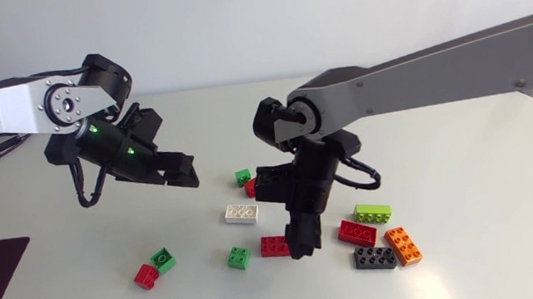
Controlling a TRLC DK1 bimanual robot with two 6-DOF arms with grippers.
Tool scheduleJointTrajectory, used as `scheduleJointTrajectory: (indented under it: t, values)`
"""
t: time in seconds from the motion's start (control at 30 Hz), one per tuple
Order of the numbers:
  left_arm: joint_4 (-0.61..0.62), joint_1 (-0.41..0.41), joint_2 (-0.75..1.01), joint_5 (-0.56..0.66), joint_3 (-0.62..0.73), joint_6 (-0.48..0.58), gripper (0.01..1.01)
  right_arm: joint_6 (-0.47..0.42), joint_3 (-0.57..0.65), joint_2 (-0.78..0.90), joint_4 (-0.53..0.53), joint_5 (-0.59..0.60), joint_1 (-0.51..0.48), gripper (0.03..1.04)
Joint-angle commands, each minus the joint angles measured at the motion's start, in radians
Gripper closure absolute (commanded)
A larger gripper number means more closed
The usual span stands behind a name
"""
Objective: Sort duplo bricks by size, large to the right and small to the left
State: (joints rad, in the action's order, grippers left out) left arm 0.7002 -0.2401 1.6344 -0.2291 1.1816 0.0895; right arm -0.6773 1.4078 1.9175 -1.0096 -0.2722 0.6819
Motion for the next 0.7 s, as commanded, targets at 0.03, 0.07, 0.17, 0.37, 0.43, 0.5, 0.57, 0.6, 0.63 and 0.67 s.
scheduleJointTrajectory:
  t: [0.03, 0.07, 0.17, 0.37, 0.43, 0.5, 0.57, 0.6, 0.63, 0.67]
  values:
    - [0.016, 0.016, -0.033, -0.006, -0.036, 0.027, 0.048, -0.031, 0.106, 0.100, 0.008, 0.025, 0.018, 0.43]
    - [0.015, 0.021, -0.034, -0.006, -0.039, 0.027, 0.048, -0.034, 0.129, 0.120, 0.008, 0.025, 0.021, 0.43]
    - [0.015, 0.030, -0.041, -0.006, -0.060, 0.032, 0.048, -0.038, 0.166, 0.167, 0.012, 0.028, 0.034, 0.43]
    - [0.015, 0.062, -0.056, -0.006, -0.079, 0.061, 0.048, -0.048, 0.166, 0.216, 0.029, 0.031, 0.024, 0.43]
    - [0.015, 0.070, -0.058, -0.006, -0.077, 0.061, 0.046, -0.050, 0.161, 0.224, 0.031, 0.030, 0.018, 0.43]
    - [0.015, 0.070, -0.058, -0.006, -0.074, 0.061, 0.048, -0.051, 0.151, 0.224, 0.039, 0.030, 0.016, 0.43]
    - [0.015, 0.070, -0.058, -0.007, -0.071, 0.061, 0.048, -0.051, 0.141, 0.224, 0.042, 0.030, 0.015, 0.43]
    - [0.015, 0.070, -0.058, -0.007, -0.071, 0.059, 0.046, -0.051, 0.131, 0.222, 0.046, 0.030, 0.013, 0.43]
    - [0.015, 0.068, -0.058, -0.007, -0.071, 0.059, 0.046, -0.051, 0.120, 0.221, 0.054, 0.030, 0.013, 0.43]
    - [0.015, 0.068, -0.058, -0.007, -0.073, 0.058, 0.046, -0.051, 0.106, 0.218, 0.065, 0.030, 0.013, 0.43]
